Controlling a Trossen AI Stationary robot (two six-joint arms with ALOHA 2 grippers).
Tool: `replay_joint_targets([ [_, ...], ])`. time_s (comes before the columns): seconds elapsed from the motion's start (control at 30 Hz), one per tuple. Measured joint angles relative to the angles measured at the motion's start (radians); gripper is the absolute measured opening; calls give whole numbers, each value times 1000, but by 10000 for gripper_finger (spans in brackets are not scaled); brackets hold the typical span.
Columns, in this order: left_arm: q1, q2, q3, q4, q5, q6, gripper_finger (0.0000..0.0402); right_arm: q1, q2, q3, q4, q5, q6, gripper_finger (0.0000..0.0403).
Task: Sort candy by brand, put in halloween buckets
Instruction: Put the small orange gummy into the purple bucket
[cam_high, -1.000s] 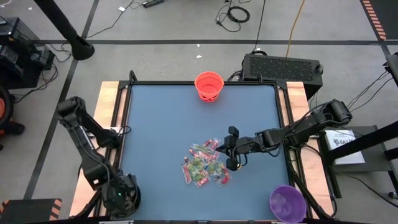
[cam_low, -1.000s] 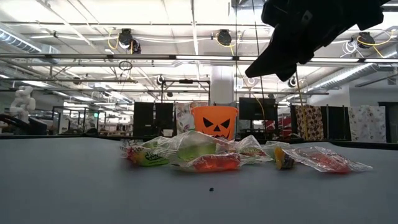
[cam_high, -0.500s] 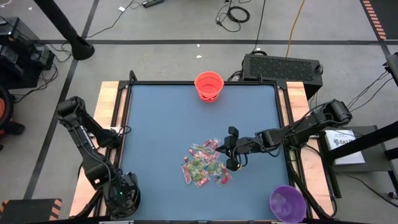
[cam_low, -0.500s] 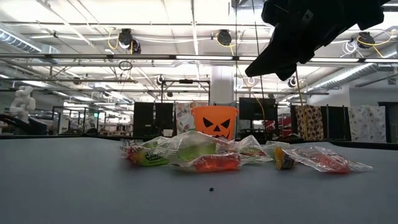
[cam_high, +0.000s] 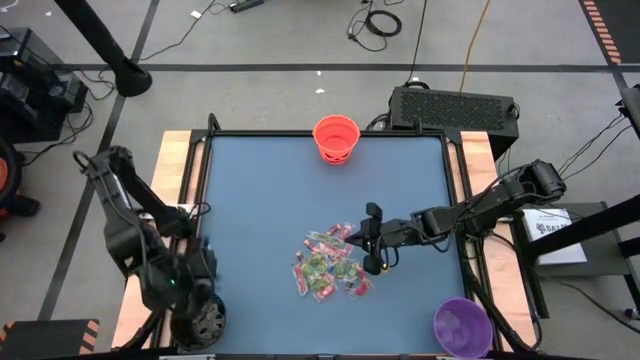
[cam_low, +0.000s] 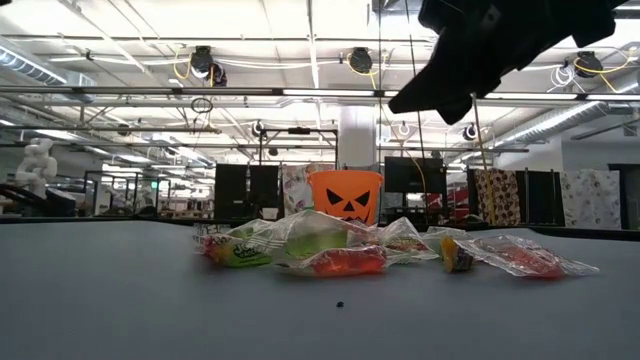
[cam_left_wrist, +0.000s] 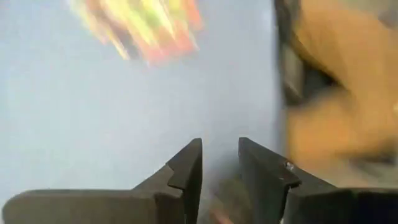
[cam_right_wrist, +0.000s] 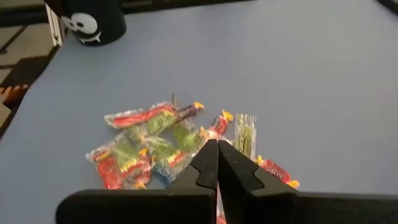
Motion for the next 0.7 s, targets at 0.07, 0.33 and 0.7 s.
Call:
replay_joint_targets([
  [0.07,12,-25,4,1,-254,172,111,0,0,0,19,21,0,0],
  [0.33,180,-40,-8,25,-902,460,111,-60,0,87,-136,5,-113,20],
  [0.7,563,-4,-95,182,-497,555,140,-247,49,211,-399,-186,-258,59],
])
